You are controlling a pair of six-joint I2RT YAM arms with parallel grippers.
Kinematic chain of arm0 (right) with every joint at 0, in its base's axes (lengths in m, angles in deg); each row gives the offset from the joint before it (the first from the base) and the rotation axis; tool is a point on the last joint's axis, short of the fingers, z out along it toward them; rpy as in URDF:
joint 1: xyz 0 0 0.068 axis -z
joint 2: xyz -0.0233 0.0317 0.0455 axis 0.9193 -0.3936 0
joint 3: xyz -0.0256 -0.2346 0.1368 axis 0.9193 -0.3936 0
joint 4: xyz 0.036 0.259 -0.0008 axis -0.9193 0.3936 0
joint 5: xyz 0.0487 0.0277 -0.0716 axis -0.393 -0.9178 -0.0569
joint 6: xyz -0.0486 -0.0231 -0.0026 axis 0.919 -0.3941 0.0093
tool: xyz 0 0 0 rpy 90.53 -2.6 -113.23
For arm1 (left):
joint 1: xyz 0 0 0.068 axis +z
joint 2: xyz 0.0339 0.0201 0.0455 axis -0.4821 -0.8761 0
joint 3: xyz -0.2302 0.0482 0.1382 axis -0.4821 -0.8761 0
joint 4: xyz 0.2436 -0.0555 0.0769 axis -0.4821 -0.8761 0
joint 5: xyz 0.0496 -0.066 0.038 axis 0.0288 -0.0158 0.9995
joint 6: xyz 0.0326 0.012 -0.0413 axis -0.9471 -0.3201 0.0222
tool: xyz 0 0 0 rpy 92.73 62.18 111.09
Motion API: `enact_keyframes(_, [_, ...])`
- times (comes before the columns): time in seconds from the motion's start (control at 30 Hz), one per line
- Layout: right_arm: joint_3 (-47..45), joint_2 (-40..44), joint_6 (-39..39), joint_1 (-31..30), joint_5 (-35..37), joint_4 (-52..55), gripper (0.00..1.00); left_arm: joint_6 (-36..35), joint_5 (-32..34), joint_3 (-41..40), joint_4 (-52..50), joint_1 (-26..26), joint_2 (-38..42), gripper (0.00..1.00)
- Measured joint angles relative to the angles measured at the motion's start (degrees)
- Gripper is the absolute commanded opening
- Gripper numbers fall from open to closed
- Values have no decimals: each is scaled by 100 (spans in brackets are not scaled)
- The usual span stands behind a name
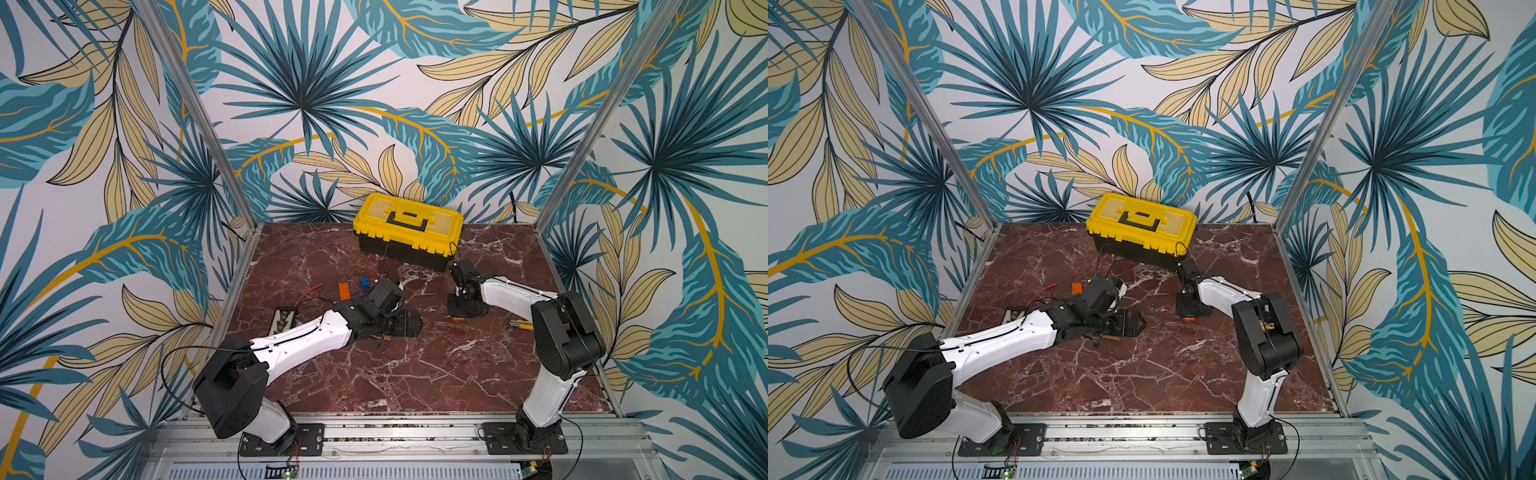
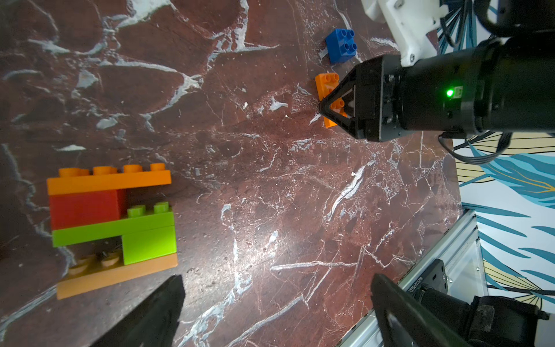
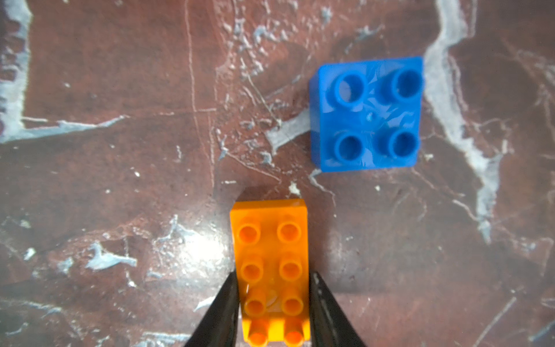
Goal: Assemble the number 5 with lego
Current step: Pick up the lego brick from the center of the board, then place the lego brick at the center of the board.
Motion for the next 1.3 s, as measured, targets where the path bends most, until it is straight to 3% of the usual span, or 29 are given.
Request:
enact_keyframes(0.53, [597,-721,166,11,9,407,64,76,2,0,0,-4,0,100])
enact_keyframes(0.97, [789,-813,431,4,20,955,39,227,4,-2,103,-4,2,100])
enact_keyframes(1.03, [796,-813,472,0,17,1023,29,243,20,-2,109,-4,4,100])
enact_keyframes(1.3, [680,-693,527,-22,-26,1082,27,258,92,-13,111,-4,225,100])
